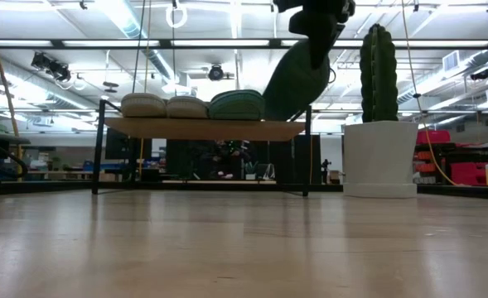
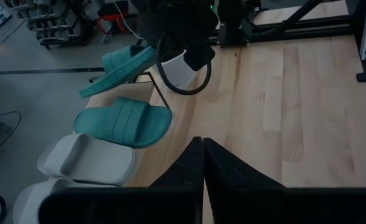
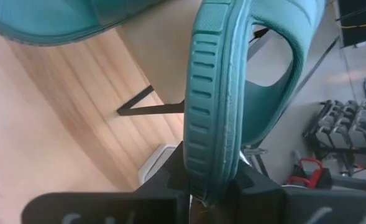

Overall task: Pick and place slides into the shelf
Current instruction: Put the left green slipper on the shelf

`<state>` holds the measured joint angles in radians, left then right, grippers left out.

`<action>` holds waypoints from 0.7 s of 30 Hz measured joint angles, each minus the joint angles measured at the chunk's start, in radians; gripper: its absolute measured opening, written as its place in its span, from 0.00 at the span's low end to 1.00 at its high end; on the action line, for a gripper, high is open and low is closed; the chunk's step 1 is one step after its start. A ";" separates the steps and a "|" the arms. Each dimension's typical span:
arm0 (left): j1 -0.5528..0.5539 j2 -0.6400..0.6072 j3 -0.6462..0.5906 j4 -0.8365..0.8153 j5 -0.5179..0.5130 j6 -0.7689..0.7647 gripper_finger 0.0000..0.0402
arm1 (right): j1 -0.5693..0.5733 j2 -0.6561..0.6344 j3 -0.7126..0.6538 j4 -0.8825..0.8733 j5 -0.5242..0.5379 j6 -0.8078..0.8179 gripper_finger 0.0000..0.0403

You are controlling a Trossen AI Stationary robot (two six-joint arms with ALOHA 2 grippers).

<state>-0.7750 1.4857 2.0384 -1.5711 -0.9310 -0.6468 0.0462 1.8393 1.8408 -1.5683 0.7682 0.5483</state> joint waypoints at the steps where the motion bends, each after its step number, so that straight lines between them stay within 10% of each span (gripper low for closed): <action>1: -0.002 0.000 0.000 0.000 0.000 0.000 0.03 | -0.002 0.000 0.000 0.001 -0.009 -0.001 0.10; 21: -0.004 0.000 0.000 0.000 -0.001 -0.002 0.03 | 0.001 0.000 0.000 0.047 -0.127 -0.029 0.12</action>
<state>-0.7788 1.4857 2.0384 -1.5711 -0.9318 -0.6483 0.0470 1.8389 1.8404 -1.5208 0.6417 0.5198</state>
